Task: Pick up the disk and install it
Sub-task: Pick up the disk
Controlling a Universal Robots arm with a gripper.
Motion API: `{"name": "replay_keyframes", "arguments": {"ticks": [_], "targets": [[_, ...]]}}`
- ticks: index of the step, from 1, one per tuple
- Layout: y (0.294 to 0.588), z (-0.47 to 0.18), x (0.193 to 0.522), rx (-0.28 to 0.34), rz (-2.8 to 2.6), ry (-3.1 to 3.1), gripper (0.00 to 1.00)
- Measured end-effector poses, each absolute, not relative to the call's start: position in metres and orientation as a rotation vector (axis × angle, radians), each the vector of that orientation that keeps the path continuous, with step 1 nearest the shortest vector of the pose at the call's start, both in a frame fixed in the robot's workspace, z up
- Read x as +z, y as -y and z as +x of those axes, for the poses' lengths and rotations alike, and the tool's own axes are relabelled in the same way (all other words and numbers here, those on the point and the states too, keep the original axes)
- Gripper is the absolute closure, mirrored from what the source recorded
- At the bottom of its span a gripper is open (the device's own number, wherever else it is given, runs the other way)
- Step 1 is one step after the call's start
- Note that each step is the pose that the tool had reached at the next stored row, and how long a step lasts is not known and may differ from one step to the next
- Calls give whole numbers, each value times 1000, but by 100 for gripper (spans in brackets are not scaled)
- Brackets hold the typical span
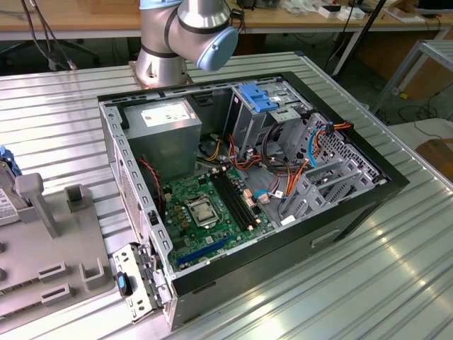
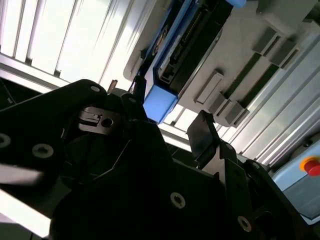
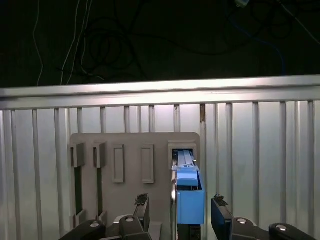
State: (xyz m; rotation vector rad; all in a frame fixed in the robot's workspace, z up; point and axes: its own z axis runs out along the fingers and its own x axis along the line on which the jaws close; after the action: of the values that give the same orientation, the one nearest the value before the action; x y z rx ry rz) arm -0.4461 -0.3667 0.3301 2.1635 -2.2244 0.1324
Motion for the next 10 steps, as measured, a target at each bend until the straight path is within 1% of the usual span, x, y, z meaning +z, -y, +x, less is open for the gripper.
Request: {"name": "replay_keyframes", "arguments": {"ticks": [10], "targets": [[365, -446, 316, 129, 2164, 2227, 40]]}}
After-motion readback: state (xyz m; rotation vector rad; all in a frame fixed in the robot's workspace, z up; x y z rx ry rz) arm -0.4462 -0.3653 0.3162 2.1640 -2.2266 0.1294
